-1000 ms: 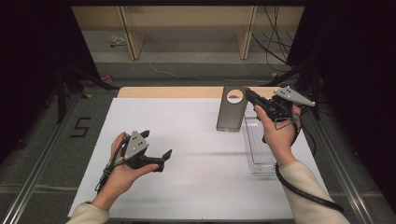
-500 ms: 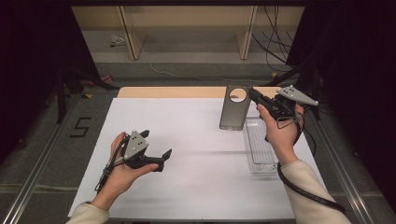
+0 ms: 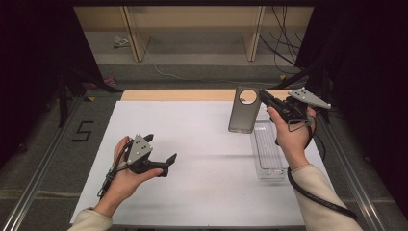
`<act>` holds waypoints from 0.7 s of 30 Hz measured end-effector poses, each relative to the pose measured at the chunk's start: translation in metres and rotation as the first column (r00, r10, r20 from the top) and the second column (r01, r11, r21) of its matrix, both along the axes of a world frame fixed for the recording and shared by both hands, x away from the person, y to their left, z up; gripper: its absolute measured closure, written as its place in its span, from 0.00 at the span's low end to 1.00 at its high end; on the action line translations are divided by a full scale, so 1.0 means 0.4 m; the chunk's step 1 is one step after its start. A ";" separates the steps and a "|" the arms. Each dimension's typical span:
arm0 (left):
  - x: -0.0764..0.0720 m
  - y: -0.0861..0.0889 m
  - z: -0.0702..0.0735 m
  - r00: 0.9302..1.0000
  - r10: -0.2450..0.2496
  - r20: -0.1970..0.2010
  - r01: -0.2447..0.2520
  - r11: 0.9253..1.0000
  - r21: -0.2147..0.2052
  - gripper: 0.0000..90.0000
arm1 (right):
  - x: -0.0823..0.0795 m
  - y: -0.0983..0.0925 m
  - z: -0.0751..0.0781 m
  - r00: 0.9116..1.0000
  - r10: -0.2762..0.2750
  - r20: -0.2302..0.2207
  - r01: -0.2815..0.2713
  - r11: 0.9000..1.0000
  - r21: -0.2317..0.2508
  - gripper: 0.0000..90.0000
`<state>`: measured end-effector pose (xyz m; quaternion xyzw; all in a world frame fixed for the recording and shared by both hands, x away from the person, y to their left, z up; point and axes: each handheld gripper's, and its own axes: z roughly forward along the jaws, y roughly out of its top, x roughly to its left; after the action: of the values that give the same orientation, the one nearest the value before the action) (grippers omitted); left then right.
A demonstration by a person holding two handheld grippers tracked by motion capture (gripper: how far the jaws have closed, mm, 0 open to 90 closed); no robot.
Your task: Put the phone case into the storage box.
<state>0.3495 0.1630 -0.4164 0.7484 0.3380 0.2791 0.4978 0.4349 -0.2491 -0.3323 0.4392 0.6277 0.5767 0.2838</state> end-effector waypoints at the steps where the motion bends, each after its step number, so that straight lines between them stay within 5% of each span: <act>1: 0.000 0.000 0.000 1.000 -0.001 0.001 0.001 1.000 0.001 0.02 | 0.001 -0.001 0.000 1.000 0.000 0.003 0.000 1.000 0.001 0.95; 21: 0.001 -0.001 -0.002 1.000 -0.001 -0.003 0.001 1.000 0.003 0.02 | 0.006 -0.023 0.003 1.000 -0.029 0.010 0.029 1.000 0.000 0.95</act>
<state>0.3498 0.1626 -0.4174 0.7497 0.3377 0.2782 0.4966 0.4372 -0.2583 -0.3312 0.4452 0.6197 0.5748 0.2954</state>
